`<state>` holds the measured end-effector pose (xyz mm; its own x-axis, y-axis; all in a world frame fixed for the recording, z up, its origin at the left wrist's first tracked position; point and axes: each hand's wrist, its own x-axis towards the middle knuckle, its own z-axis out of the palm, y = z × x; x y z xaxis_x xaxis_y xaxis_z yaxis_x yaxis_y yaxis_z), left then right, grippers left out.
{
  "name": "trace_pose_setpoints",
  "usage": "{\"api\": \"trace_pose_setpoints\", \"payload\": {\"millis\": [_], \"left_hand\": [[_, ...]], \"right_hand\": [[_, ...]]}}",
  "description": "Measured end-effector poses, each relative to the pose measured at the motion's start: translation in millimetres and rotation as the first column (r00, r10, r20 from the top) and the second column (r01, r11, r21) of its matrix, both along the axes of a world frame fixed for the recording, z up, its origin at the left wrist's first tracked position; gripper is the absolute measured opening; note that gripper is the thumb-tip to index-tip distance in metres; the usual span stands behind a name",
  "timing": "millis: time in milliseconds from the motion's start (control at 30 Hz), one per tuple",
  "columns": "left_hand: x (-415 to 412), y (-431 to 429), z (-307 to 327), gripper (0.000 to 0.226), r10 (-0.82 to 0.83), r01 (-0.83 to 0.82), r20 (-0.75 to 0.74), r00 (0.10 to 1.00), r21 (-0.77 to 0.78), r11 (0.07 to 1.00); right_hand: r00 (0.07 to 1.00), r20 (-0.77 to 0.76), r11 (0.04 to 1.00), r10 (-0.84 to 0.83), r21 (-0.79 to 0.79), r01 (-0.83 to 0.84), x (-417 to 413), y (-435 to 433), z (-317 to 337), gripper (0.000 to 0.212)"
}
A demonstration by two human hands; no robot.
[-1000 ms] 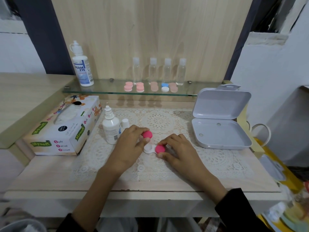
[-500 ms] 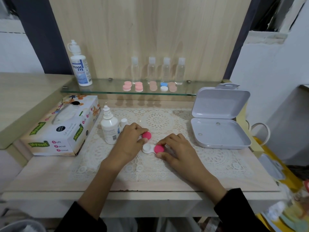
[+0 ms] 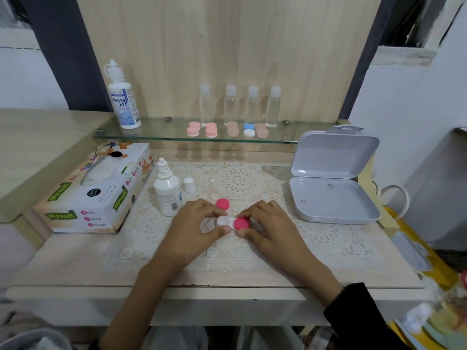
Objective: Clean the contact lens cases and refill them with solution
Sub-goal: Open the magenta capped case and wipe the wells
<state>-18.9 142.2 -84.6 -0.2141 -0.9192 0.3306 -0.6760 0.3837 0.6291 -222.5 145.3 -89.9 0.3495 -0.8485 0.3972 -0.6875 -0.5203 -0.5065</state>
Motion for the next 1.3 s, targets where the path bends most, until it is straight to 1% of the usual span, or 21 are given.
{"api": "trace_pose_setpoints", "payload": {"millis": [133,200,267,367,533,700,800,900,1167,1233,1300], "left_hand": [[-2.5,-0.5,-0.5,0.05,0.025,-0.025,0.0,1.0,-0.038,0.999],[-2.5,-0.3,-0.8,0.051,0.034,-0.034,0.005,0.999,-0.042,0.999],[-2.1,-0.3,-1.6,0.05,0.035,-0.035,-0.001,0.999,-0.046,0.998],[-2.0,-0.6,-2.0,0.044,0.036,-0.037,-0.02,0.999,-0.046,0.998],[-4.2,0.4,-1.9,0.024,0.053,-0.055,-0.043,0.998,-0.066,0.996],[-4.6,-0.5,-2.5,0.027,0.046,-0.049,-0.065,0.997,-0.059,0.997],[-4.6,-0.4,-2.7,0.026,0.051,-0.055,-0.065,0.997,-0.062,0.997],[-4.6,-0.1,-2.5,0.026,0.052,-0.057,-0.071,0.996,-0.06,0.997],[-5.0,0.5,-3.1,0.027,0.054,-0.059,-0.061,0.997,-0.076,0.995],[-4.5,0.4,-3.4,0.029,0.054,-0.059,-0.065,0.996,-0.079,0.995],[-4.8,0.1,-3.6,0.031,0.052,-0.058,-0.078,0.996,-0.071,0.996]], "right_hand": [[1.0,0.015,1.0,-0.021,0.001,0.021,0.4,0.8,1.3,0.041],[0.996,0.07,0.998,-0.063,0.034,0.061,1.6,0.3,2.0,0.047],[0.989,0.122,0.995,-0.083,0.069,0.075,2.6,-1.0,2.6,0.045],[0.994,0.089,0.997,-0.063,0.052,0.058,3.3,-3.3,2.9,0.035],[1.0,0.018,1.0,-0.025,0.018,0.025,3.5,-6.6,5.5,0.024],[1.0,0.006,1.0,0.016,0.015,-0.016,3.1,-7.6,7.3,0.032],[0.999,0.026,0.999,0.032,0.018,-0.033,5.2,-7.7,6.9,0.027],[0.998,0.054,1.0,0.01,0.021,-0.011,8.2,-9.0,6.9,0.02],[0.997,0.06,0.999,0.039,0.023,-0.041,10.7,-7.0,4.3,0.012],[0.996,0.073,0.998,0.051,0.033,-0.053,8.6,-5.7,2.6,0.015],[0.995,0.071,0.996,0.069,0.044,-0.072,7.1,-4.6,0.4,0.025]]}}
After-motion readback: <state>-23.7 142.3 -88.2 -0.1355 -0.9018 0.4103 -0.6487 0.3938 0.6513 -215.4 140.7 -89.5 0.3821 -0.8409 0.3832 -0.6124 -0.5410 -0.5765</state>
